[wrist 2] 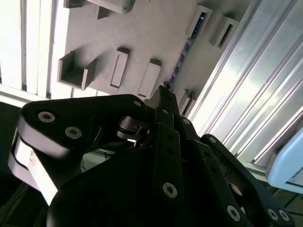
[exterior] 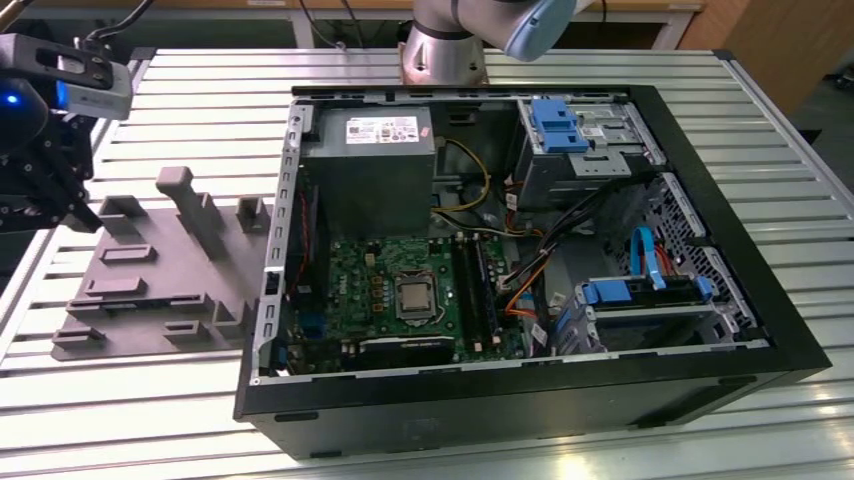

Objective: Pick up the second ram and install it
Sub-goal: 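Pick up the second ram and move it above second insertion slot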

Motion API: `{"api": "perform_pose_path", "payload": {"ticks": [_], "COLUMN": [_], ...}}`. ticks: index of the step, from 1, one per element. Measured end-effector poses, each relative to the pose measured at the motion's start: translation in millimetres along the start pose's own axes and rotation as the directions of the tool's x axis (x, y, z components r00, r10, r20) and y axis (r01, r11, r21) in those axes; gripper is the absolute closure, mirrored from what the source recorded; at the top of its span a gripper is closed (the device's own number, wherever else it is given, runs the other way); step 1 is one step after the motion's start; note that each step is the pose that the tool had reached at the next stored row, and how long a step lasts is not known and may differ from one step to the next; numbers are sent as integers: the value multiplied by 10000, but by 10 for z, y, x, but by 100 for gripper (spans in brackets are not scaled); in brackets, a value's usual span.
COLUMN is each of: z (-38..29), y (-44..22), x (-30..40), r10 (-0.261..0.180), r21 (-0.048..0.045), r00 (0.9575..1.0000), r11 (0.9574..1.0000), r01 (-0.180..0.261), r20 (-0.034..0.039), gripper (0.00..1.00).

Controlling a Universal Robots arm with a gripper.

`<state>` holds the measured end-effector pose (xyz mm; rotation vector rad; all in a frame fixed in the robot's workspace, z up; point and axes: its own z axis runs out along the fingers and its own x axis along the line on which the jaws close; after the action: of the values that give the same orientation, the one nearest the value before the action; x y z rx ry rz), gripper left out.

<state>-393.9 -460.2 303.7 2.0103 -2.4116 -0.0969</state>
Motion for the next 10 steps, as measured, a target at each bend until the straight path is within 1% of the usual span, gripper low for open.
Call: {"api": "perform_pose_path", "payload": {"ticks": [3,10], "z": [0,9], "y": [0,0], "x": [0,2], "r10": [-301,-327], "r21": [-12,-13], "r00": [9995,9995], "r11": [9995,9995], "r01": [301,327], "r20": [-14,-15], "gripper": [89,89]}}
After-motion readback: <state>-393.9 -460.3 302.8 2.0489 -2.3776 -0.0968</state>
